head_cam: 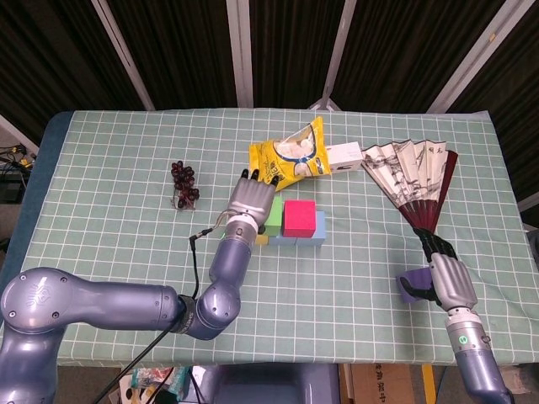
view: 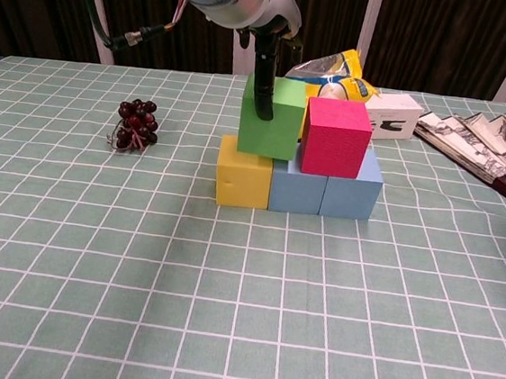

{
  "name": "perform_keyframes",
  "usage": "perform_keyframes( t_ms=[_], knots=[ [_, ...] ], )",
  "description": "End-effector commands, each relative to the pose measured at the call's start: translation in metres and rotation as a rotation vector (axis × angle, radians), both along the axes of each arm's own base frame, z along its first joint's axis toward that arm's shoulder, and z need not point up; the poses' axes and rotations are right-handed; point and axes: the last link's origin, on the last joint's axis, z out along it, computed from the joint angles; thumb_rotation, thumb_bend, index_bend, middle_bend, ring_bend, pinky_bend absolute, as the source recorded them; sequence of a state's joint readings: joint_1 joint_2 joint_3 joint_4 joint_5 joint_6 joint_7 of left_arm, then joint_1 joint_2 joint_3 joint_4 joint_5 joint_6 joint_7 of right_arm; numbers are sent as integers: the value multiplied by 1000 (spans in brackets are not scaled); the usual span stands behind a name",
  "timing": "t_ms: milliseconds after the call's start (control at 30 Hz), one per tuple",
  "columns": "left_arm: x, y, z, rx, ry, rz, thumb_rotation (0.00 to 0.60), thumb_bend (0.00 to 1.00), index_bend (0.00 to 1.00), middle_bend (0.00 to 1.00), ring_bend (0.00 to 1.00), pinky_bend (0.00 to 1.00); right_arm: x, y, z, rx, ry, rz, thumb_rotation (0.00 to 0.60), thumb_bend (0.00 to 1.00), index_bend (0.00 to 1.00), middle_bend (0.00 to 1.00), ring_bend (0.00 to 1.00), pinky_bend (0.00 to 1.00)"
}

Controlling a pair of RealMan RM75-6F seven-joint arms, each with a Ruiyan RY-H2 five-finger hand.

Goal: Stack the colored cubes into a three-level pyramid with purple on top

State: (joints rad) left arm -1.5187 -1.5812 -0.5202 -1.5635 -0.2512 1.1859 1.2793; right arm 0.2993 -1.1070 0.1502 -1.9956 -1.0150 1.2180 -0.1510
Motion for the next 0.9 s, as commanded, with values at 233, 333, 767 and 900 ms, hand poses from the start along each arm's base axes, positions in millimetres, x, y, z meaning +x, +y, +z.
perform_keyframes(
  t_ms=[233, 333, 767, 900],
  knots=[
    [4, -1, -6, 2, 15, -1, 600, 421, 0, 377, 0, 0, 0, 0, 0, 1, -3, 0, 600, 339, 0, 61, 0, 0],
    [6, -1, -9, 3, 14, -3, 600, 421, 0, 377, 0, 0, 1, 0, 1, 0, -6, 0, 600, 339, 0, 61, 0, 0],
    [12, -4, -18, 3, 25, -17, 600, 421, 0, 378, 4, 0, 0, 0, 0, 4, -10, -1, 600, 338, 0, 61, 0, 0],
    [12, -4, -19, 6, 26, -14, 600, 421, 0, 379, 12, 0, 1, 0, 1, 3, -12, -1, 600, 339, 0, 61, 0, 0]
  ],
)
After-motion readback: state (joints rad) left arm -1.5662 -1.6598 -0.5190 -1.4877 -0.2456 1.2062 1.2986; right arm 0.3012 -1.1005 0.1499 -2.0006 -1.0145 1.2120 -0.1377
